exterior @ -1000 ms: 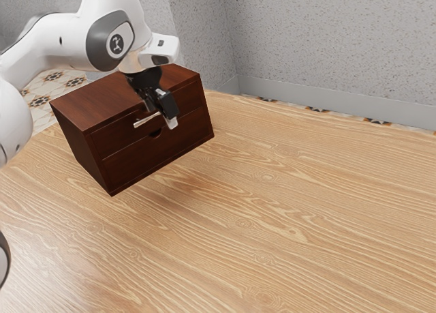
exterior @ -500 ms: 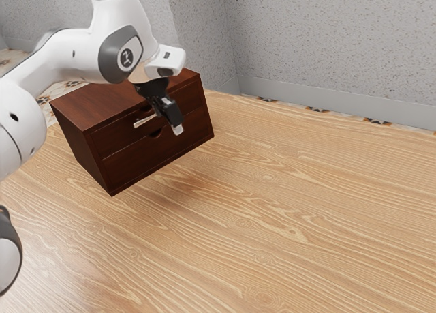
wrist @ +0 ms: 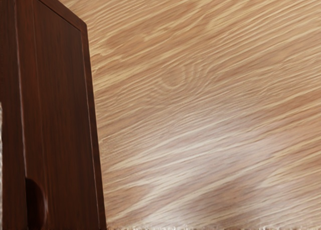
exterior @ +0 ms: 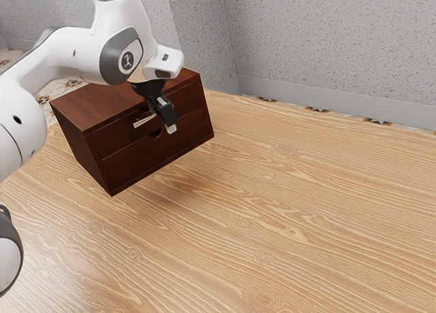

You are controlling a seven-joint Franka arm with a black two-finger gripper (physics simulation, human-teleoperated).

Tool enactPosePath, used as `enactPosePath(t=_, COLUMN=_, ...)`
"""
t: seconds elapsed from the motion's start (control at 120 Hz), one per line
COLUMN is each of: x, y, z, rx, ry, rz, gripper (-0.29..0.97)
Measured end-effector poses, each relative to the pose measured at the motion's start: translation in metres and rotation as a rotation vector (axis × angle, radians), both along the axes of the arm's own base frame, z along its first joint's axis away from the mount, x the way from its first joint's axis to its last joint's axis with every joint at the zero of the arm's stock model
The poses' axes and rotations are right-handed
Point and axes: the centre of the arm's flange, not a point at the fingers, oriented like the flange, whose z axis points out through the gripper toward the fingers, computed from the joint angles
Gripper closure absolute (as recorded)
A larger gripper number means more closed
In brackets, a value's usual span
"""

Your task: Pull the drawer handle with one arm to open the drawer

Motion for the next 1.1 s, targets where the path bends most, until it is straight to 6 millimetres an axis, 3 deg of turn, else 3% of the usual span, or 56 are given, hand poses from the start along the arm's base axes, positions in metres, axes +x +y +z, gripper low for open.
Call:
enactPosePath(t=0.267, x=0.008, y=0.017, z=-0.01, rx=0.039, ry=0.003, rz=0.011, gripper=0.0)
enactPosePath(t=1.1, x=0.012, y=0.027, z=-0.02, rx=0.092, ry=0.023, rz=0.024, gripper=0.0)
